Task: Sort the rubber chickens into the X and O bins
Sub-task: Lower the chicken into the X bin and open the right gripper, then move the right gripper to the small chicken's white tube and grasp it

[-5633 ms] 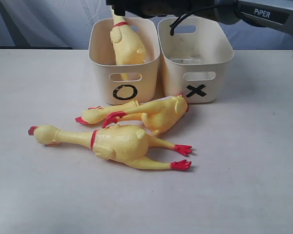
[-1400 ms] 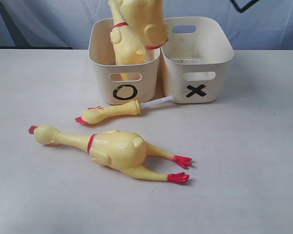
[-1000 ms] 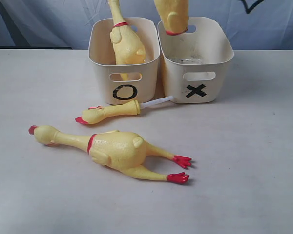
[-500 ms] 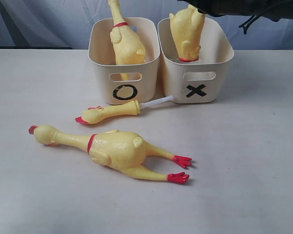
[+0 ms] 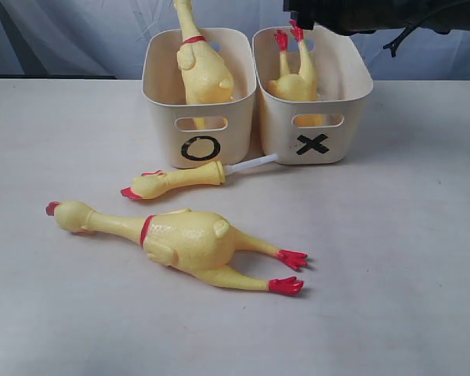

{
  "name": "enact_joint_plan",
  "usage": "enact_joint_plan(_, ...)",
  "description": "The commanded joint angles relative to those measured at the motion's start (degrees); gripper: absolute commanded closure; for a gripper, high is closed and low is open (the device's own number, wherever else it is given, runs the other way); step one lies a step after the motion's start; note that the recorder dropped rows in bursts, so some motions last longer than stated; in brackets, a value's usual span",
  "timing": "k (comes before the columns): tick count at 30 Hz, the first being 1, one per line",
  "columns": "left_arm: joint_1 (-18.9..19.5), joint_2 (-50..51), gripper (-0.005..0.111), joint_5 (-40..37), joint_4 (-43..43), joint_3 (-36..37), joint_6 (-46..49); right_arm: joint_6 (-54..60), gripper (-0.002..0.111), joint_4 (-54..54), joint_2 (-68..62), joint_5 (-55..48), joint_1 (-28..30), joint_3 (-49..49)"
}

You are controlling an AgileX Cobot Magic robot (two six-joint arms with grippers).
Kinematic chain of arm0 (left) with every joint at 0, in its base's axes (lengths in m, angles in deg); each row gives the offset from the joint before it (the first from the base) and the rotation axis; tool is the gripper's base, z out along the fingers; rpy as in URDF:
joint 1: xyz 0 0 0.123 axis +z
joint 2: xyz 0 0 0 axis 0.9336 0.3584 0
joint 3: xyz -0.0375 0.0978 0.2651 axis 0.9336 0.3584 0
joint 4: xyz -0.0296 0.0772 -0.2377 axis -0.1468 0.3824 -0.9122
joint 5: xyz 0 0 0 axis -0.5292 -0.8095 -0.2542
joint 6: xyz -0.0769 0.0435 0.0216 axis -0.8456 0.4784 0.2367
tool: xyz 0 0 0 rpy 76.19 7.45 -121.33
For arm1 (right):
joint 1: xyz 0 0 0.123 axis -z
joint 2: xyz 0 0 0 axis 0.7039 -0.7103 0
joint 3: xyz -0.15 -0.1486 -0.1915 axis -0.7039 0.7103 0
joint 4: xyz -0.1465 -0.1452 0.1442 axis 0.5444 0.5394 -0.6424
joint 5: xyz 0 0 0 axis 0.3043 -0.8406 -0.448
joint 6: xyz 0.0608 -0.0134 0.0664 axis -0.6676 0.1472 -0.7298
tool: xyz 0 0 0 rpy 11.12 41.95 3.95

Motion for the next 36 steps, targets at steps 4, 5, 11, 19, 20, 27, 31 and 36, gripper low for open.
enact_joint_plan(4, -0.1, -0.3, 0.107, 0.4, -0.14, -0.14, -0.21, 9.58, 0.039, 4.64, 9.97, -13.78, -2.67, -0.25)
enact_joint_plan(5, -0.1, -0.3, 0.107, 0.4, -0.14, -0.14, -0.21, 16.53, 0.039, 4.75, 11.39, -18.25, -5.02, -0.25)
enact_joint_plan(11, -0.1, -0.3, 0.107, 0.4, -0.14, -0.14, -0.21, 37.76, 0.039, 6.74, 12.58, -30.56, -14.88, -0.25)
enact_joint_plan(19, -0.1, -0.3, 0.107, 0.4, -0.14, -0.14, -0.21, 35.23, 0.039, 24.99, 8.78, -39.06, -22.39, -0.25)
enact_joint_plan(20, -0.1, -0.3, 0.107, 0.4, -0.14, -0.14, -0.21, 34.6, 0.04, 27.16, 8.12, -39.49, -22.76, -0.25)
enact_joint_plan(27, -0.1, -0.3, 0.107, 0.4, -0.14, -0.14, -0.21, 33.38, 0.062, 31.38, 3.55, -43.06, -24.19, -0.25)
enact_joint_plan(31, -0.1, -0.3, 0.107, 0.4, -0.14, -0.14, -0.21, 33.38, 0.052, 33.66, 0.75, -42.56, -24.44, -0.25)
enact_joint_plan(36, -0.1, -0.3, 0.107, 0.4, -0.14, -0.14, -0.21, 31.41, 0.049, 39.52, -2.67, -39.73, -24.54, -0.25)
